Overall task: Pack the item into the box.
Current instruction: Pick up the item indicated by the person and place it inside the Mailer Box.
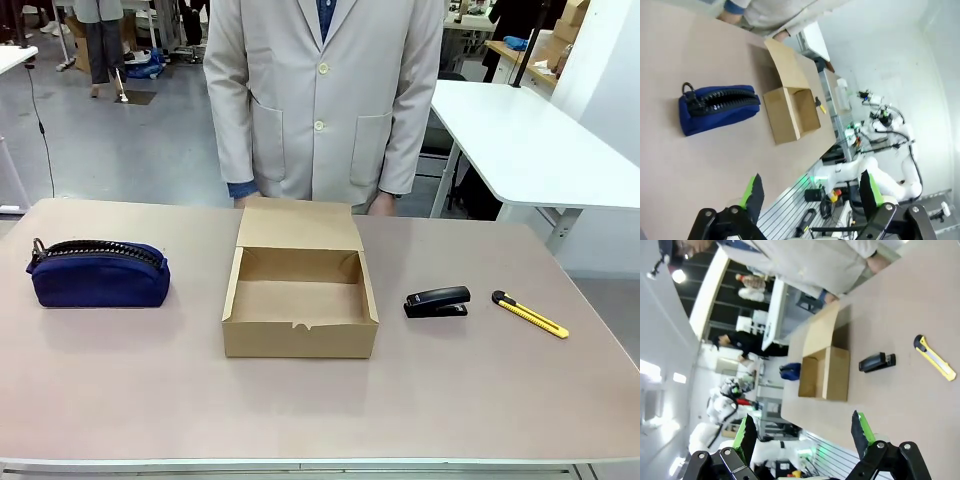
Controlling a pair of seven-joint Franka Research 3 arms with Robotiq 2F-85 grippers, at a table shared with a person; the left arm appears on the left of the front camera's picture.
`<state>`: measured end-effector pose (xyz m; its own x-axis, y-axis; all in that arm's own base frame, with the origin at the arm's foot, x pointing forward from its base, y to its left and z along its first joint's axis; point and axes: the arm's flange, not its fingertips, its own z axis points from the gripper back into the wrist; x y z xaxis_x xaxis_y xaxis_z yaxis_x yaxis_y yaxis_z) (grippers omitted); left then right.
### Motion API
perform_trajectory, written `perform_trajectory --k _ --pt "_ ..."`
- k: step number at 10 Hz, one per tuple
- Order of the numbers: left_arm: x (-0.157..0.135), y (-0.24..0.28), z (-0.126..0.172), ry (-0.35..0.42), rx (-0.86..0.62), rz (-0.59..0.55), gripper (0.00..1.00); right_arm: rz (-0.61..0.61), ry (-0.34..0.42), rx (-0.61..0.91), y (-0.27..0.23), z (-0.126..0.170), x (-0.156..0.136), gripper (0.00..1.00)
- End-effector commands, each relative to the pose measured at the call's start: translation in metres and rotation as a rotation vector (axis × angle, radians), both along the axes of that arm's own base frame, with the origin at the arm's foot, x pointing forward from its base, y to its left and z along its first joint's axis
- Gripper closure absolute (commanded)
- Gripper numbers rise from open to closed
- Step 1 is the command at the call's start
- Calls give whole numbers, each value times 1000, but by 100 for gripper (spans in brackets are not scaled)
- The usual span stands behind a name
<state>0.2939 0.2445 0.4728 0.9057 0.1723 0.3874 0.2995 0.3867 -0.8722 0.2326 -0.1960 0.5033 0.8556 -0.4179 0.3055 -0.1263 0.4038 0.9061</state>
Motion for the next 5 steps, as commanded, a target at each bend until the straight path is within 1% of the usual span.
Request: perform_trajectory --k 1,5 --pt "-5 -10 6 -55 84 -82 0 49 -56 -100 9 15 -11 0" --pt "-5 -10 6 -55 84 -82 0 49 -56 -100 9 15 -11 0"
